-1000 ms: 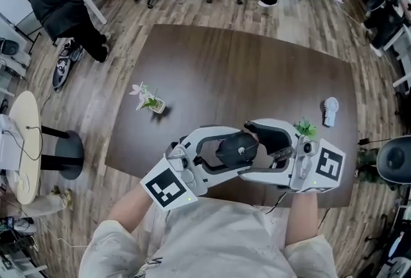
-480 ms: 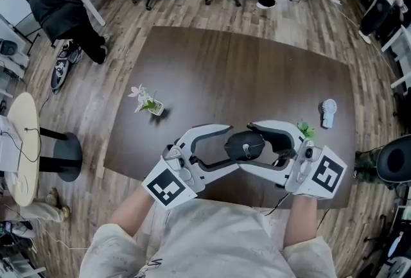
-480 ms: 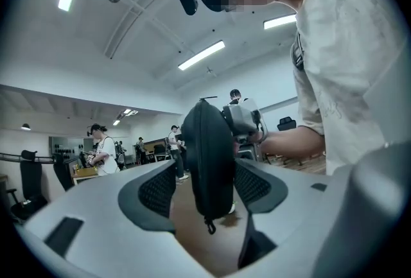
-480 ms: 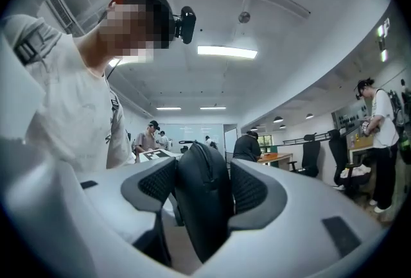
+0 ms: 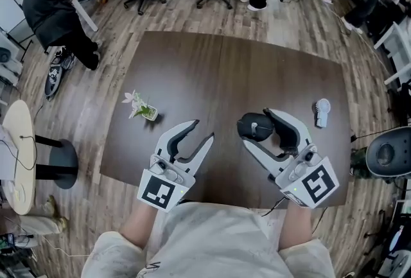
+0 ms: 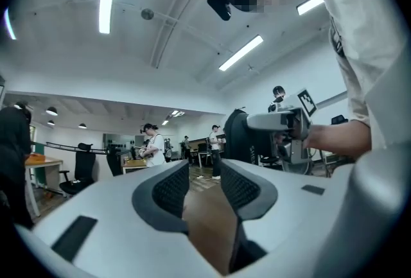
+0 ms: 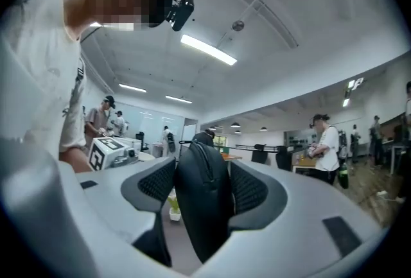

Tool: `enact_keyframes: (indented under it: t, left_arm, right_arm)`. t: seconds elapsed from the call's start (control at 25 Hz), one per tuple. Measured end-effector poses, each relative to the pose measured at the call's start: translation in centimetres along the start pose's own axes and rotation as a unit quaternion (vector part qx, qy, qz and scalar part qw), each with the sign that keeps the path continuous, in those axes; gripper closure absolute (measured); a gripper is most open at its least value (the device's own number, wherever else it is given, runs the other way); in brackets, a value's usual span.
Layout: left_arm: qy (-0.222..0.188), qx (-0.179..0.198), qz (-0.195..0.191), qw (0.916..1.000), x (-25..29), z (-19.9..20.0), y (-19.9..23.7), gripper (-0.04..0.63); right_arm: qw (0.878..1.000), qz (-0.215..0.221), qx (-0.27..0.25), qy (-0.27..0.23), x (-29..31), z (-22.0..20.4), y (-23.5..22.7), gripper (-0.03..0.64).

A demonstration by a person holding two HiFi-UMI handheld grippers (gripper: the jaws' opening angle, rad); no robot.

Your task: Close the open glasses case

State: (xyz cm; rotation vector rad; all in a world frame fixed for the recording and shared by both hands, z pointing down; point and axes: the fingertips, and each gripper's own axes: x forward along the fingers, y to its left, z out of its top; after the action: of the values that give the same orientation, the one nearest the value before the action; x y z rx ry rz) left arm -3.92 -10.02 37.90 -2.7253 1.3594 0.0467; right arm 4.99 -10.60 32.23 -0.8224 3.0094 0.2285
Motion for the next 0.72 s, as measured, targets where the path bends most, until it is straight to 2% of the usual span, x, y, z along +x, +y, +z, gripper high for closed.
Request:
enact_keyframes:
  t: [0.16,0.24,0.4,0.56,0.72]
  left_arm:
    - [-0.005,0.003,0.055,0.9985,-0.1,0.1,1.4,0.511]
    - [0.001,0.015,0.089,0.9959,-0.3,-0.2,2.1,0.592]
    - [0.011,0.007,0.126,0.9919,-0.5,-1.3,2.9,0.594]
    - [0.015,-0.006,0.128,0.9916,-0.6,-1.8,2.8,0.594]
    - [0.011,-0.013,0.122,0.9924,-0.9,-2.0,2.7,0.594]
  right_arm:
    - [0.996,-0.079,-0.021,0.024,0.2,-1.2,-1.9,0.347]
    - [0.994,-0.100,-0.017,0.032,0.3,-1.8,-2.3,0.347]
    - [0.991,-0.127,0.005,0.048,0.2,-3.4,-2.7,0.347]
    - [0.986,-0.144,0.000,0.085,0.2,-5.5,-3.2,0.345]
    - [0.976,-0.160,0.010,0.146,0.3,-10.0,-4.0,0.345]
